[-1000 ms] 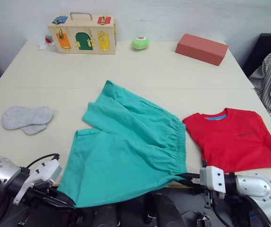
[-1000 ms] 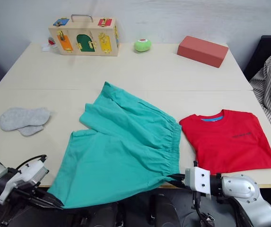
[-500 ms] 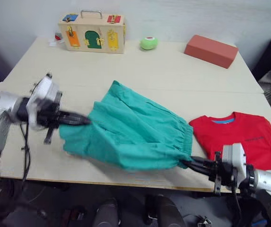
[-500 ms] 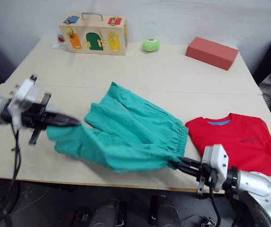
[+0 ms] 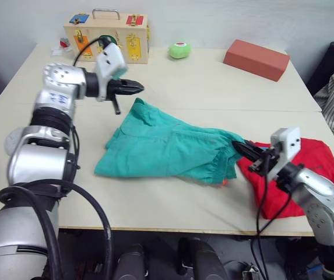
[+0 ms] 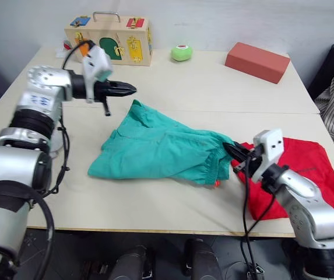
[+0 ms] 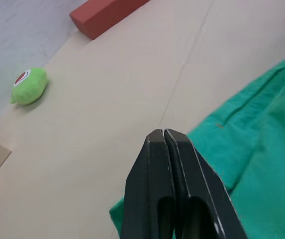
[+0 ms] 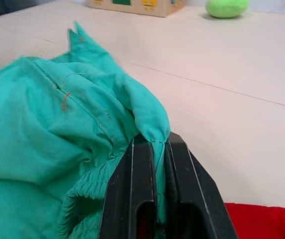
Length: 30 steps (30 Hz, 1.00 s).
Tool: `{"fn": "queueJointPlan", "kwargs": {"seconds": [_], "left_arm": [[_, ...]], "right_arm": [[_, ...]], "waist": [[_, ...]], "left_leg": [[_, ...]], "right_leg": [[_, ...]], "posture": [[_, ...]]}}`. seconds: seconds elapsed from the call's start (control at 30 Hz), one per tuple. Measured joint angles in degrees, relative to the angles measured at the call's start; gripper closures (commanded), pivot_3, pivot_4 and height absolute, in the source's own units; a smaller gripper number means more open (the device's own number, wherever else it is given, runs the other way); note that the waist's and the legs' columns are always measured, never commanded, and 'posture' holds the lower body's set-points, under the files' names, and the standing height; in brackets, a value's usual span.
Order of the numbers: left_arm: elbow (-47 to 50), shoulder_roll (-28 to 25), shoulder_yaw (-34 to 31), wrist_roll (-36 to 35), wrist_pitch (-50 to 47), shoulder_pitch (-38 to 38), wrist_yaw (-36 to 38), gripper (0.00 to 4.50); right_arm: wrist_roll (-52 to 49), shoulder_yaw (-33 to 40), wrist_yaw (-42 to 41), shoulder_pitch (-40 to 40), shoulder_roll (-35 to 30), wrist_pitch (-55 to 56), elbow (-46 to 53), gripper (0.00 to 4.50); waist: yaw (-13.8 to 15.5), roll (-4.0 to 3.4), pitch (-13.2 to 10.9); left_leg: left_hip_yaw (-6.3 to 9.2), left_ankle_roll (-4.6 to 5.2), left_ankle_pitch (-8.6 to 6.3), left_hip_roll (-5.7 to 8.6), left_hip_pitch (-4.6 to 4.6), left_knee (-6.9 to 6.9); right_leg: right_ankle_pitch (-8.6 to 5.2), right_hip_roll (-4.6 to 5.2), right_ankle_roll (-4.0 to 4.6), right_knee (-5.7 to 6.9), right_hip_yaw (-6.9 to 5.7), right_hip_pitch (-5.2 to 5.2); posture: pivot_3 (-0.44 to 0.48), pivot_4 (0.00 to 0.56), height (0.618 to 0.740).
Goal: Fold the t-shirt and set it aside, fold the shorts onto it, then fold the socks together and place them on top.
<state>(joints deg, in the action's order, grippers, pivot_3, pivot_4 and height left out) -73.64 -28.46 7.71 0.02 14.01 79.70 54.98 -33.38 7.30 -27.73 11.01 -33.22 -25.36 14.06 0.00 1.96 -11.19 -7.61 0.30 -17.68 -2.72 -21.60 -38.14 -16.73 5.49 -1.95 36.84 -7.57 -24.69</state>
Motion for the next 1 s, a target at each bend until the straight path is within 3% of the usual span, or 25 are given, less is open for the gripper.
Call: {"fn": "queueJointPlan", "kwargs": {"seconds": [0.13, 0.23, 0.4, 0.63, 0.8, 0.9, 1.0], "left_arm": [[-1.33, 0.59, -1.38, 0.35, 1.1, 0.02, 1.98, 4.46], [-1.25, -0.66, -3.36, 0.02, 0.14, -0.58, 8.1, 3.9], [-0.71, -7.09, -6.68, -0.55, -1.54, -7.78, 12.24, 2.38], [1.36, -11.11, -8.81, -1.03, 2.41, -17.3, 17.27, 0.16], [5.83, -14.43, -11.01, -3.75, 3.46, -19.57, 25.12, 0.05], [7.44, -15.56, -11.81, -4.58, 0.95, -19.59, 26.2, 0.05], [7.52, -13.05, -13.51, -6.11, -4.47, -19.45, 24.8, 0.05]], "right_arm": [[2.28, -0.82, 1.01, -0.09, 2.16, -0.09, -0.61, 4.5], [2.8, -0.8, -0.77, -2.37, 2.0, 0.57, 2.65, 4.5], [5.23, -2.32, -13.48, -9.92, -0.89, 11.75, 7.76, 4.5], [16.94, -7.38, -28.48, -13.18, -7.36, 35.05, 7.67, 4.5], [20.76, -8.47, -32.99, -14.89, -9.41, 45.72, 4.3, 4.5], [21.52, -9.03, -34.17, -15.77, -9.81, 49.64, 2.25, 4.5], [21.88, -9.34, -35.0, -16.07, -10.29, 51.93, 0.78, 4.5]], "waist": [[-0.29, 0.0, 0.0], [-0.3, -0.01, 0.0], [-1.17, 0.02, -0.01], [-1.37, 0.06, -0.03], [-1.35, 0.08, -0.03], [-1.3, 0.08, -0.03], [-0.79, 0.08, -0.03]], "left_leg": [[-0.14, -0.02, 0.01, 0.0, 0.0, 0.02], [-0.18, -0.03, 0.02, 0.0, 0.06, 0.0], [-0.2, -0.07, 0.05, -0.06, 0.2, 0.04], [-0.14, -0.03, 0.05, -0.01, 0.25, -0.05], [-0.15, -0.05, 0.07, 0.0, 0.26, -0.11], [-0.17, -0.04, 0.06, 0.02, 0.35, -0.11], [-0.15, -0.03, 0.07, 0.03, 0.37, -0.18]], "right_leg": [[0.0, -0.08, 0.0, 0.07, 0.0, -0.09], [0.0, -0.15, -0.01, 0.04, -0.01, -0.09], [-0.02, -0.14, -0.03, 0.13, 0.05, -0.01], [0.03, -0.06, -0.11, 0.17, 0.09, 0.1], [0.03, -0.05, -0.11, 0.18, 0.05, 0.13], [0.03, -0.03, -0.11, 0.23, 0.06, 0.18], [0.03, 0.0, -0.11, 0.28, 0.11, 0.23]], "posture": [[0.0, 0.15, 0.74], [0.0, 0.15, 0.74], [0.0, 0.15, 0.74], [0.0, 0.15, 0.74], [0.0, 0.15, 0.74], [0.0, 0.15, 0.74], [0.0, 0.15, 0.74]]}}
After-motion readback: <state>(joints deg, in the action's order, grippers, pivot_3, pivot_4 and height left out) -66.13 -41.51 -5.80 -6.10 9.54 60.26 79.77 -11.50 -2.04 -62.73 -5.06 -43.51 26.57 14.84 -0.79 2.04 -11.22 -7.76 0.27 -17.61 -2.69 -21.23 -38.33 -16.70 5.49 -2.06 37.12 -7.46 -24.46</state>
